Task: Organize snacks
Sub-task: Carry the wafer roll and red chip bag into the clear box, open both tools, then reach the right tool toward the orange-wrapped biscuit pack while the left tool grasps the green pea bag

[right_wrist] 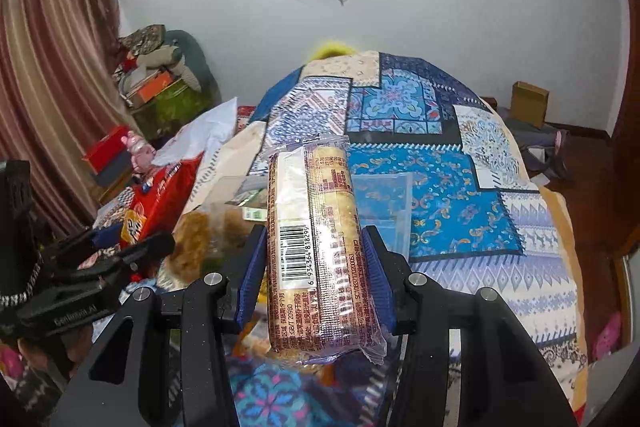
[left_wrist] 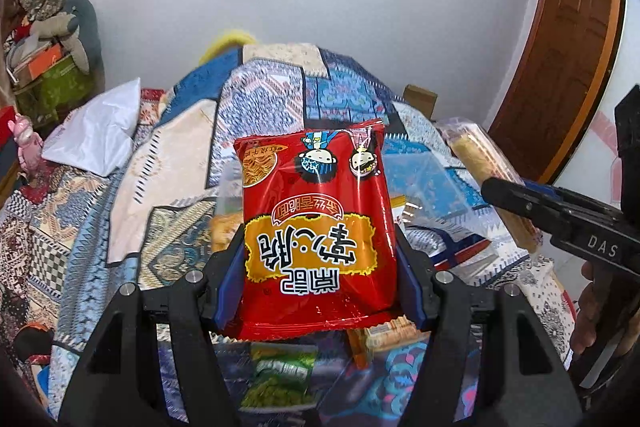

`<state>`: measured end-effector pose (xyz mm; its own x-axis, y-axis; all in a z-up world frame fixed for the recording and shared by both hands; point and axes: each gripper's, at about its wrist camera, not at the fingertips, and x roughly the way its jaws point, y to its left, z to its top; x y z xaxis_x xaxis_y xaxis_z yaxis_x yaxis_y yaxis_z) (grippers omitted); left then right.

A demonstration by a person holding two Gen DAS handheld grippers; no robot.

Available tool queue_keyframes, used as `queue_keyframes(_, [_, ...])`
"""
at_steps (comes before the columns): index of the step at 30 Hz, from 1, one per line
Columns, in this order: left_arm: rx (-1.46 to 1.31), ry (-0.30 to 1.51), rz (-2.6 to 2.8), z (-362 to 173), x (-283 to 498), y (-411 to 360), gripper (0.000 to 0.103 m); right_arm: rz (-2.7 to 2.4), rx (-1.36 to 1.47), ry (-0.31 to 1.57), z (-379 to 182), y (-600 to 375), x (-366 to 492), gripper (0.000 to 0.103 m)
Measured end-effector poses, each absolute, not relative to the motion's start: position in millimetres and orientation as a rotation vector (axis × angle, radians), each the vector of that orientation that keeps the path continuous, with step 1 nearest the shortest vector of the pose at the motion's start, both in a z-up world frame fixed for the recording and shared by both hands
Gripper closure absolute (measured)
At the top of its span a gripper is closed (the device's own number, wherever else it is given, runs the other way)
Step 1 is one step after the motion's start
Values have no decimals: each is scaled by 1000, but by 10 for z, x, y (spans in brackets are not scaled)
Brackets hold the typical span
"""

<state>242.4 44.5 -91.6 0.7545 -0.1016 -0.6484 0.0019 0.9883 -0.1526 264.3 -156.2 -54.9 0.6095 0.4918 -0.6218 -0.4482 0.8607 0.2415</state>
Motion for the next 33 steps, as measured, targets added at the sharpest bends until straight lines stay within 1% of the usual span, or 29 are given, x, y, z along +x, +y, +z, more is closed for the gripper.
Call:
queue_keyframes(6, [-134, 746, -46, -1111, 2663, 363, 39, 504, 38, 779, -760, -1487, 2916, 59])
queue_keyframes(13, [-93, 713, -31, -1163, 2802, 275, 38, 475, 19, 805, -925, -1473, 3071, 59])
queue_keyframes(16, [-63, 704, -20, -1170, 2814, 232, 35, 461, 11, 810, -973, -1472, 3077, 58])
queue_keyframes(17, [-51, 706, -14, -1179, 2816, 218, 32, 459, 7, 807, -978, -1471, 3067, 58])
queue_keyframes(20, [-43, 714, -14, -1197, 2814, 202, 27, 458, -9, 812, -980, -1471, 3042, 55])
queue_keyframes(22, [-51, 725, -19, -1197, 2796, 202, 22, 461, -14, 812, -963, -1481, 3013, 54])
queue_keyframes(27, [-74, 732, -31, -1141, 2717, 216, 21, 486, -16, 801, -885, -1514, 2902, 51])
queue_keyframes(33, [-84, 699, -48, -939, 2433, 305, 21, 531, -35, 773, -751, -1534, 2662, 51])
